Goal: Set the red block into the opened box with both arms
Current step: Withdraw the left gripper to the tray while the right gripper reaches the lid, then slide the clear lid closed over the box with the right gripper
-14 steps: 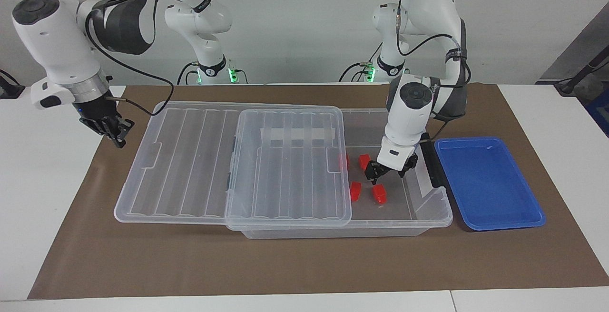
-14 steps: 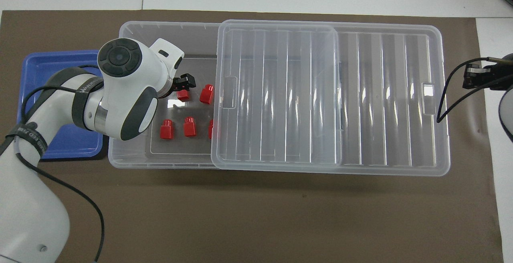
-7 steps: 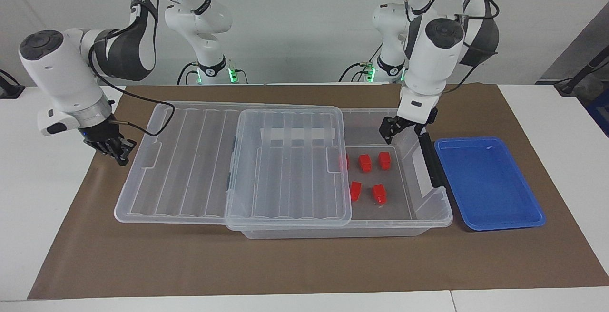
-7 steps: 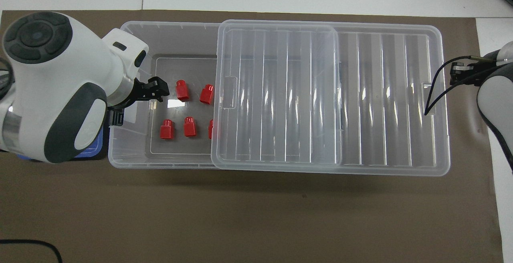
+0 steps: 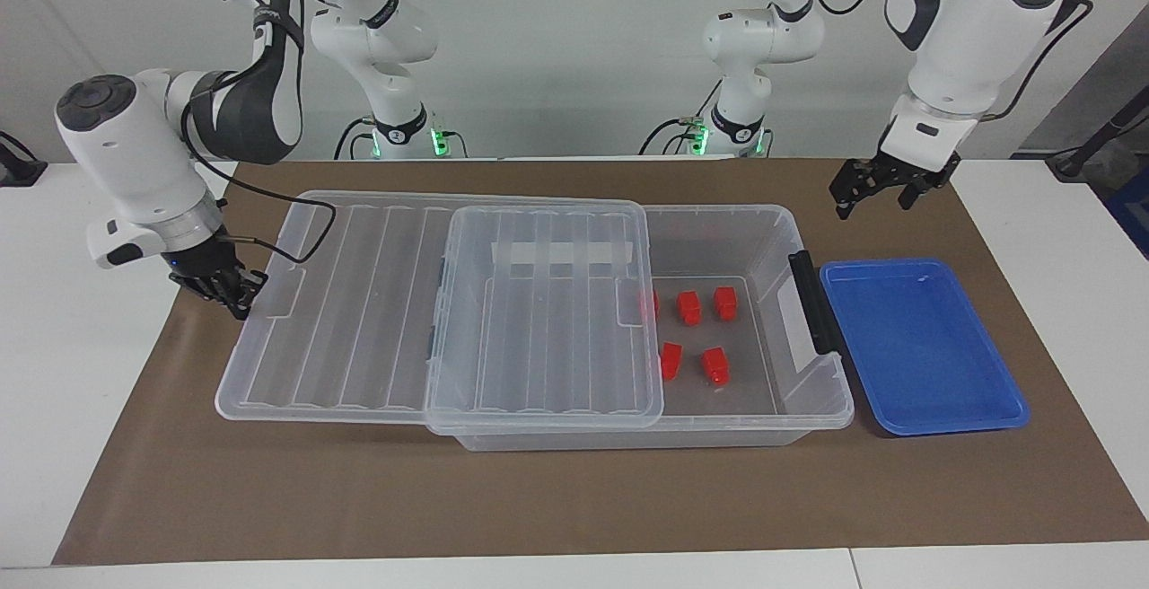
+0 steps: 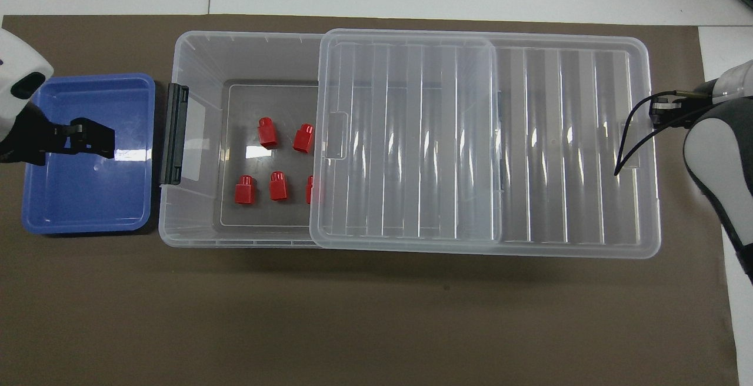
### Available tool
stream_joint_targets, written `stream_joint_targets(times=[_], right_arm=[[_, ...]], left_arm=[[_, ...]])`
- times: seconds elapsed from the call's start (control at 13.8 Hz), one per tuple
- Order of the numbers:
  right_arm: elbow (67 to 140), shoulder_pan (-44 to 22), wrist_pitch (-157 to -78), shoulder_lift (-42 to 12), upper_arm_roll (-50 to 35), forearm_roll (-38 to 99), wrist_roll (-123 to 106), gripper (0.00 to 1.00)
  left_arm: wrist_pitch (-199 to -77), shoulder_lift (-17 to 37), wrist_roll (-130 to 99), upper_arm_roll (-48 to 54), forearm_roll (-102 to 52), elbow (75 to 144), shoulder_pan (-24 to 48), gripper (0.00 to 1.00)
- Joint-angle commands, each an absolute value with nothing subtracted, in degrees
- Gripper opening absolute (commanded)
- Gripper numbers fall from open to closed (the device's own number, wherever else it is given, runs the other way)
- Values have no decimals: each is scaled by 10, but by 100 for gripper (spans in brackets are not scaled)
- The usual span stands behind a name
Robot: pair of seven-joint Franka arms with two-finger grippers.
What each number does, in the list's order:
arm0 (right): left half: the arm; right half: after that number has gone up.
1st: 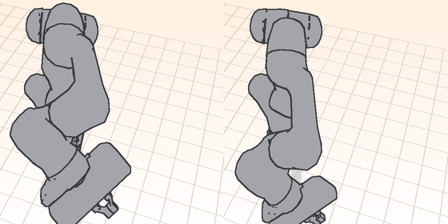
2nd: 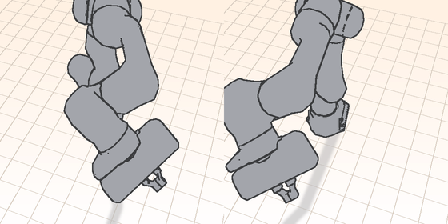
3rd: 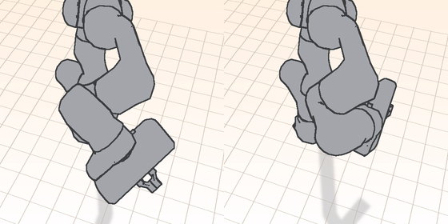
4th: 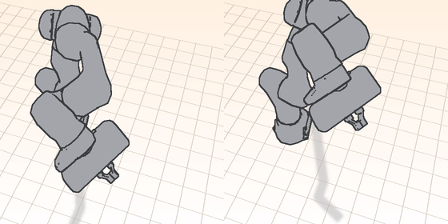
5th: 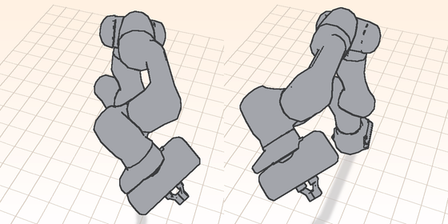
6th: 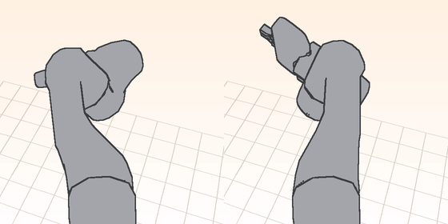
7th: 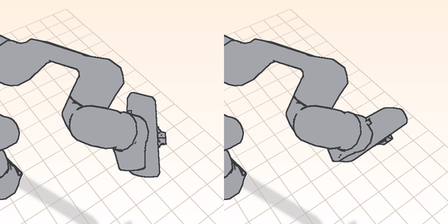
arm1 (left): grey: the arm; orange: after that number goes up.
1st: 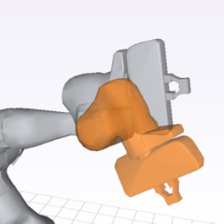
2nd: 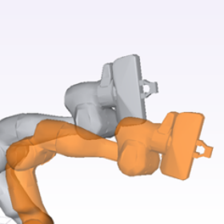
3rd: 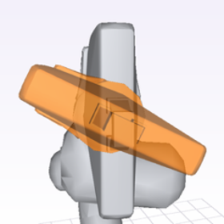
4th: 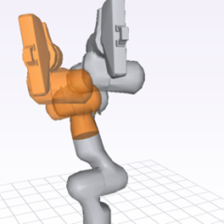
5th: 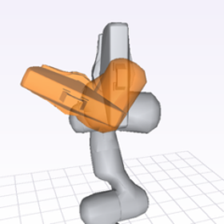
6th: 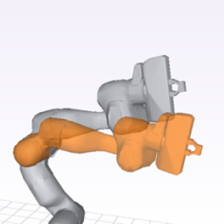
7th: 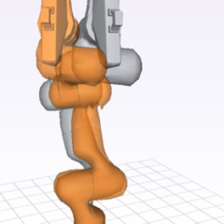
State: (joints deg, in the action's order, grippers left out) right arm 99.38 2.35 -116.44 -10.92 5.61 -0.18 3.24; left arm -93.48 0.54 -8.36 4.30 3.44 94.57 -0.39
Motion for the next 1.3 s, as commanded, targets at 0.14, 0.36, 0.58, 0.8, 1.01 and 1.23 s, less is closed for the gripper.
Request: stream_joint_targets(times=[0.14, 0.36, 0.58, 0.8, 1.01, 1.23], right_arm=[[1004, 14, -1179, -104, 32, 11, 18, 0], [1005, 13, -1174, -104, 6, 11, -3, 0], [1006, 13, -1162, -102, -18, 12, -12, 0], [1011, 12, -1157, -100, -44, 12, -33, 0], [1014, 10, -1152, -99, -74, 12, -35, 0], [1015, 10, -1153, -99, -99, 12, -32, 0]], left_arm=[[-933, -5, -80, 47, 27, 960, -19, 100], [-933, -5, -80, 47, 27, 960, -19, 100], [-932, -7, -76, 46, 27, 962, -25, 100], [-930, -8, -74, 45, 27, 958, -36, 100], [-923, -8, -72, 44, 27, 955, -36, 100], [-875, -33, -55, 46, 27, 947, -40, 100]])
